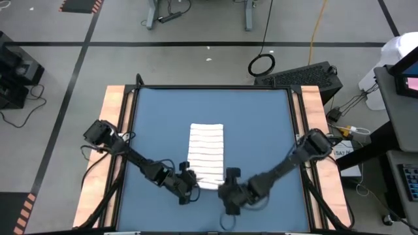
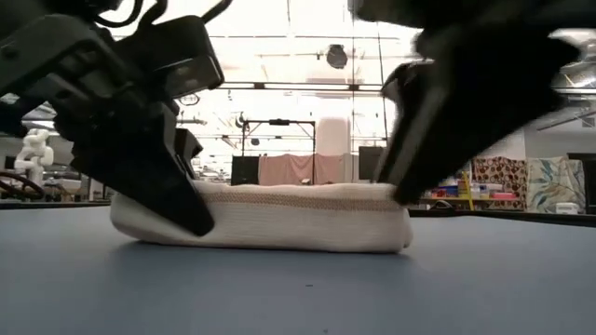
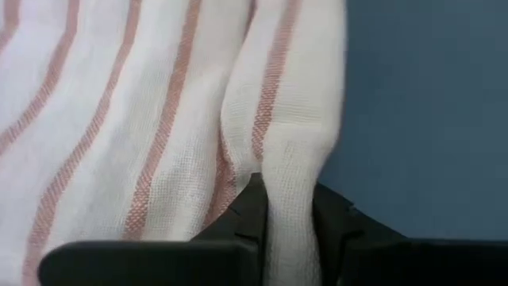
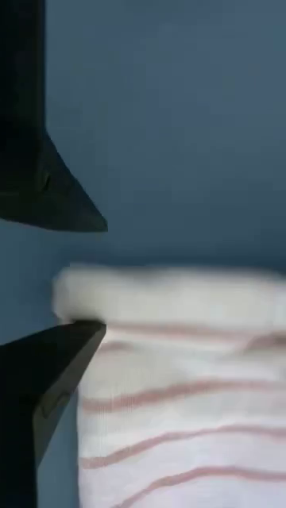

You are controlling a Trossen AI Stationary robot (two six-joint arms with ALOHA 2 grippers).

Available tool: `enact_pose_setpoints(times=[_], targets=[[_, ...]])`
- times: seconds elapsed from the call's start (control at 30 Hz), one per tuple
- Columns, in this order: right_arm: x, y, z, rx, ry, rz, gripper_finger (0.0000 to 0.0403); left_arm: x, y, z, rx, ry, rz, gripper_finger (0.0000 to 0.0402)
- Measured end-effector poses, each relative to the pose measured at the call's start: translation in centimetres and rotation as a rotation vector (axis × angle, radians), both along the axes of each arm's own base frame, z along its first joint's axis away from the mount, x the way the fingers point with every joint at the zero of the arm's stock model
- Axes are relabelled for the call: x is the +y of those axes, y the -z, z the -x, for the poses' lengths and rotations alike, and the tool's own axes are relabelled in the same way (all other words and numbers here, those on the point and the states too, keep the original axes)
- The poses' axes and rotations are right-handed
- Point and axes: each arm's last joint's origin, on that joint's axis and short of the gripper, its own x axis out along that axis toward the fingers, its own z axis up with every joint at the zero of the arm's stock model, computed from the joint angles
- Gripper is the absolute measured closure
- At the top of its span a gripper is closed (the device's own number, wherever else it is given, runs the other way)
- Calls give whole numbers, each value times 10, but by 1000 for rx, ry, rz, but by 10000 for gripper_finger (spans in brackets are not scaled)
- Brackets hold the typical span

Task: Roll towel
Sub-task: Roll the white towel

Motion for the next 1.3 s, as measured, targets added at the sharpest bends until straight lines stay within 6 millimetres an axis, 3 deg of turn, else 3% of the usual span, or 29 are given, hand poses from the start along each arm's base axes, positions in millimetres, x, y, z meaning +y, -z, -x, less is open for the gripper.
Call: enact_pose_setpoints(times=[0.2, 0.37, 0.7, 1.07, 1.3], targets=[[41, 8, 20, -149, -124, 243, 183, 9, -2, -4, 42, -50, 114, 318], [53, 19, 23, -197, -127, 323, 189, 15, -2, -7, 62, -60, 158, 315], [29, 36, 3, -154, -71, 369, 197, 25, -1, -11, 100, -92, 234, 312], [2, 39, -9, -71, 16, 303, 195, 25, -1, -11, 101, -85, 238, 311], [-5, 39, -13, -44, 19, 263, 195, 25, -1, -11, 96, -64, 222, 311]])
